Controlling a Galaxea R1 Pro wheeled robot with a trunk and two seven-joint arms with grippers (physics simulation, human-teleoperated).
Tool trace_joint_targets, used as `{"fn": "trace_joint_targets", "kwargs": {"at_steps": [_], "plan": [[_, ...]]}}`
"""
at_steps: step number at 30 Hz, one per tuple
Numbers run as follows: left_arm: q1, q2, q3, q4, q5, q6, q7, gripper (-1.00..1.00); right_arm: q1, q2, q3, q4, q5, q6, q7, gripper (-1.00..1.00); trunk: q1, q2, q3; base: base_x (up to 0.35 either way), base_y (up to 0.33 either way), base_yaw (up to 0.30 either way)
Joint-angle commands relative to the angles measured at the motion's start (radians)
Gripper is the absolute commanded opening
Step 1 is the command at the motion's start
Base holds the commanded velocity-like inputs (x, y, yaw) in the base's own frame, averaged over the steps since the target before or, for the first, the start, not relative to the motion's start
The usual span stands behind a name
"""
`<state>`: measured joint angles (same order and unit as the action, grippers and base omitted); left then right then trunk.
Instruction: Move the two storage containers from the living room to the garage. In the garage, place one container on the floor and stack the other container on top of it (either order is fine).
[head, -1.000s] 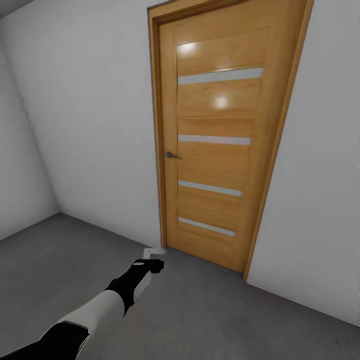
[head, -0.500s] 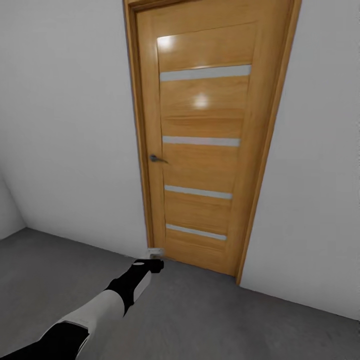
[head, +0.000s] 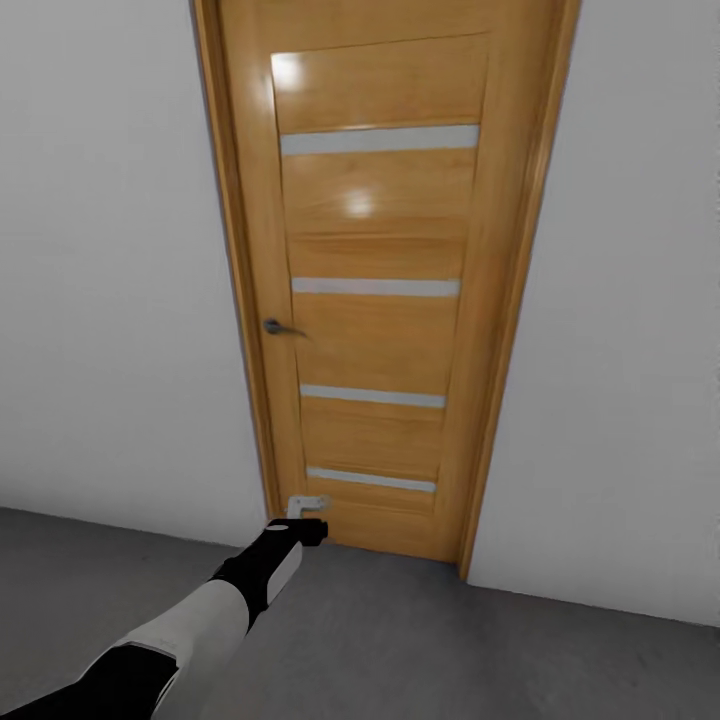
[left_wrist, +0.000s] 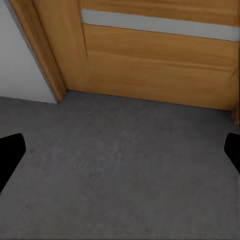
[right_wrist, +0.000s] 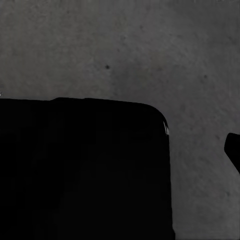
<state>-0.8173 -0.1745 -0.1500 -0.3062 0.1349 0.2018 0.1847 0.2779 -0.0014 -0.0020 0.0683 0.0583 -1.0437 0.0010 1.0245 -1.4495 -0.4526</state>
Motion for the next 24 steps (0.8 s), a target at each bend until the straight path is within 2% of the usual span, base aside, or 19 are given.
{"fn": "trace_joint_targets", "kwargs": {"at_steps": [1,17,24], "plan": [[0.000,0.000,-0.007,-0.002,0.011,0.004,0.007,1.00,0.000,0.000,-0.001,0.001,0.003,-0.003,0.000,1.00,0.001,0.000,-0.001,0.272,0.216,-0.263],[0.000,0.000,-0.005,-0.002,0.009,0.004,0.009,1.00,0.000,0.000,-0.001,0.001,0.002,-0.003,0.001,1.00,0.001,0.000,-0.001,0.261,0.221,-0.263],[-0.001,0.000,-0.004,-0.002,0.010,0.002,0.016,1.00,0.000,0.000,0.000,0.001,0.003,-0.003,0.001,1.00,0.001,0.000,-0.001,0.082,0.074,-0.169]]}}
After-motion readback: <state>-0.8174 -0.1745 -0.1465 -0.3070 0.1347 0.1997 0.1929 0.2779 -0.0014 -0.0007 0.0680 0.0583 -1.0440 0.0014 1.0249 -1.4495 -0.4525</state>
